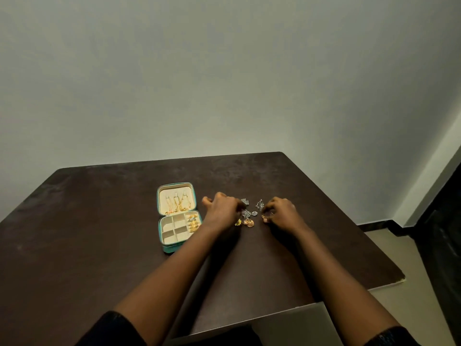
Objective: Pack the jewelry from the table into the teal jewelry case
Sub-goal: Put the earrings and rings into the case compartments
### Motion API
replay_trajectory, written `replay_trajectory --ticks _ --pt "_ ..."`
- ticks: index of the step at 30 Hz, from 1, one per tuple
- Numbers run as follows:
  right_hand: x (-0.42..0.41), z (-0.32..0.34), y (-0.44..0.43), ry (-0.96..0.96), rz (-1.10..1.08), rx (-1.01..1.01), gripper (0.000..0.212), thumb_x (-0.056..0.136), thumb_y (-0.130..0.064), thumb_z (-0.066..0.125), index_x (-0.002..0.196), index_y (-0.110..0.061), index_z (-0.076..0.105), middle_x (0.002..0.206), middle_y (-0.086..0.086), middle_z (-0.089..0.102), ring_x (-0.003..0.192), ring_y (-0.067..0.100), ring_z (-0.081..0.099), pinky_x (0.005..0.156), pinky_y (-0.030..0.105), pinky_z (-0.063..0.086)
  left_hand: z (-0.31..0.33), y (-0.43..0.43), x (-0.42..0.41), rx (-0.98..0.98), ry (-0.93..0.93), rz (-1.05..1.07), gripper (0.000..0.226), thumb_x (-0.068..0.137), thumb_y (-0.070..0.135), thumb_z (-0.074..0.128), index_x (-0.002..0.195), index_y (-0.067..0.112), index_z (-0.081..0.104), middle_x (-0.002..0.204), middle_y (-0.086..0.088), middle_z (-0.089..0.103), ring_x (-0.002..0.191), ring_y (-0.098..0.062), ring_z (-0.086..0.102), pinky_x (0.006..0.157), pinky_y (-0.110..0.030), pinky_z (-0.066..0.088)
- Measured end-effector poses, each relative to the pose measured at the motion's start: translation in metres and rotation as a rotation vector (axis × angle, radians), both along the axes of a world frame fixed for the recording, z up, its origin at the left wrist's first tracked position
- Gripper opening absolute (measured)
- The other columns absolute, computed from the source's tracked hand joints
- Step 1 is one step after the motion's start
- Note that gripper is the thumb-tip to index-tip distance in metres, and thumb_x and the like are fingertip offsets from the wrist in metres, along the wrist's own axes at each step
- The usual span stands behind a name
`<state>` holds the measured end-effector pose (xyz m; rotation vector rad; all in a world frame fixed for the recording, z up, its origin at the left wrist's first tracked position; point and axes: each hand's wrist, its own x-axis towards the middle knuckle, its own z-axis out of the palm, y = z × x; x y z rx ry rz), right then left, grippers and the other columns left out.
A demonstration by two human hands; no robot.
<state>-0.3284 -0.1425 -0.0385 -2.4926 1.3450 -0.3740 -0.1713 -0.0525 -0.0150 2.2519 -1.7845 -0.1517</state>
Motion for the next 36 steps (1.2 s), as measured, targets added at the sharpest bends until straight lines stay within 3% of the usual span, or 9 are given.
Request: replay_trajectory --ticks 5,17,23,26,30,33,36 --pt "-0.001 -0.001 0.000 0.011 0.031 0.000 0.020 0.081 -0.017 0.069 0.101 -0.015 0.071 0.107 0.005 0.066 0.104 0.022 0.059 0.090 0.033 0.046 -0.011 0.000 -0.005 0.034 -0.008 -0.073 0.028 0.083 0.042 0.063 0.110 0.037 0.066 0.116 0.004 0.063 0.124 -0.020 0.035 0.096 -0.048 0.021" --pt "-0.001 -0.012 0.004 -0.154 -0.058 0.054 0.017 0.082 -0.015 0.069 0.098 -0.013 0.073 0.102 0.010 0.070 0.098 0.022 0.063 0.087 0.033 0.051 -0.021 0.005 -0.009 -0.098 -0.030 -0.083 0.020 0.086 0.033 0.061 0.103 0.031 0.069 0.105 0.003 0.061 0.116 -0.018 0.038 0.096 -0.047 0.020" --pt "0.001 -0.015 0.007 -0.276 -0.130 0.111 0.011 0.081 -0.012 0.068 0.090 -0.012 0.074 0.095 0.009 0.071 0.092 0.018 0.063 0.079 0.025 0.048 -0.025 0.008 -0.005 -0.226 0.012 -0.039 0.015 0.084 0.038 0.062 0.095 0.030 0.067 0.095 0.008 0.064 0.110 -0.012 0.041 0.080 -0.038 0.017" --pt "0.009 -0.011 0.014 -0.418 -0.180 0.167 0.007 0.080 -0.008 0.068 0.083 -0.010 0.074 0.078 0.005 0.068 0.076 0.012 0.059 0.069 0.020 0.042 -0.023 0.005 0.001 -0.257 0.224 0.073 0.016 0.085 0.041 0.062 0.088 0.028 0.070 0.093 0.011 0.068 0.104 -0.008 0.049 0.076 -0.031 0.020" --pt "0.023 -0.003 0.024 -0.737 -0.127 0.451 0.025 0.082 0.002 0.064 0.065 -0.016 0.064 0.064 0.002 0.060 0.064 0.014 0.056 0.061 0.026 0.047 -0.017 0.006 0.020 -0.253 0.656 0.116 0.018 0.080 0.038 0.069 0.073 0.022 0.072 0.085 0.003 0.071 0.091 -0.017 0.062 0.084 -0.036 0.047" --pt "0.037 0.003 0.038 -0.963 -0.061 0.687 0.025 0.085 0.008 0.056 0.071 -0.012 0.063 0.063 -0.002 0.060 0.058 0.007 0.056 0.057 0.021 0.047 -0.003 0.025 0.030 -0.330 1.100 0.140 0.017 0.082 0.026 0.069 0.074 0.012 0.067 0.079 -0.006 0.069 0.078 -0.014 0.064 0.077 -0.031 0.045" --pt "0.057 0.003 0.050 -1.081 0.006 0.838 0.021 0.087 0.005 0.054 0.074 -0.010 0.063 0.057 -0.007 0.063 0.060 0.009 0.054 0.053 0.017 0.045 0.010 0.043 0.042 -0.353 1.277 0.192 0.018 0.087 0.026 0.063 0.076 0.012 0.061 0.068 0.002 0.067 0.064 -0.005 0.063 0.061 -0.023 0.036"
